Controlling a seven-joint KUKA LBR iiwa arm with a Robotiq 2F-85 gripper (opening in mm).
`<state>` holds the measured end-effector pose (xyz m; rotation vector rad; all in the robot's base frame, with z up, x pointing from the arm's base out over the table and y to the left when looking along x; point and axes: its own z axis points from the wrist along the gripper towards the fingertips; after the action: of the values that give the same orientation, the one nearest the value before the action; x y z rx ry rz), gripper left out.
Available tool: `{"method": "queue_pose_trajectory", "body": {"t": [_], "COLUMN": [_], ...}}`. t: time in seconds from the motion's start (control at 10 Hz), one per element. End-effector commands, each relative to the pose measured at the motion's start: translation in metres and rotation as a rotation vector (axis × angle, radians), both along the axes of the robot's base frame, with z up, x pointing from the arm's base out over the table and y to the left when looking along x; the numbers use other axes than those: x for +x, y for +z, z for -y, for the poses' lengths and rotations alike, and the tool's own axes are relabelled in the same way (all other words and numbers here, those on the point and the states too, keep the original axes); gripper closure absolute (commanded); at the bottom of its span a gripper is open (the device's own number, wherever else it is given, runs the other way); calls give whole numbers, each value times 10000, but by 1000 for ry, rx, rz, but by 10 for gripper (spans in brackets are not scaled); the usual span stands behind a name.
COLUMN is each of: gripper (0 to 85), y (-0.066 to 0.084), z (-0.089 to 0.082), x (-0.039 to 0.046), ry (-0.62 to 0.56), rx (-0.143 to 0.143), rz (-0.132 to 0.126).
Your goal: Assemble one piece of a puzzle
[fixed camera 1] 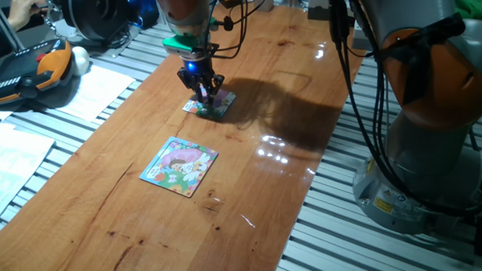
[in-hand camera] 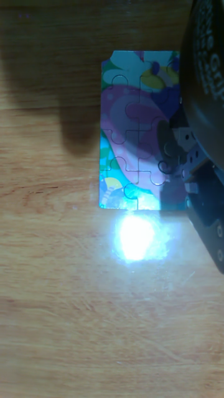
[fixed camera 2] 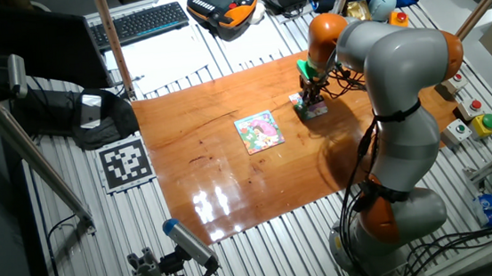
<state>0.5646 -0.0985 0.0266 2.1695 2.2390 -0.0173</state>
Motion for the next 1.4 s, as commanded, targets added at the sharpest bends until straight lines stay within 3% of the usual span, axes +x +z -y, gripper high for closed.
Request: {"method": "queue_pose_trajectory", "body": {"t": [0.0, 0.5, 1.2, 1.3], "gripper": [850, 850, 850, 680], "y": [-2, 1, -8, -8], "z": [-1, -10, -10, -9], "x": [0, 10, 8, 7], "ry": [0, 7, 3, 3], "rx": [0, -2, -1, -3], "rz": [0, -1, 16, 16]}}
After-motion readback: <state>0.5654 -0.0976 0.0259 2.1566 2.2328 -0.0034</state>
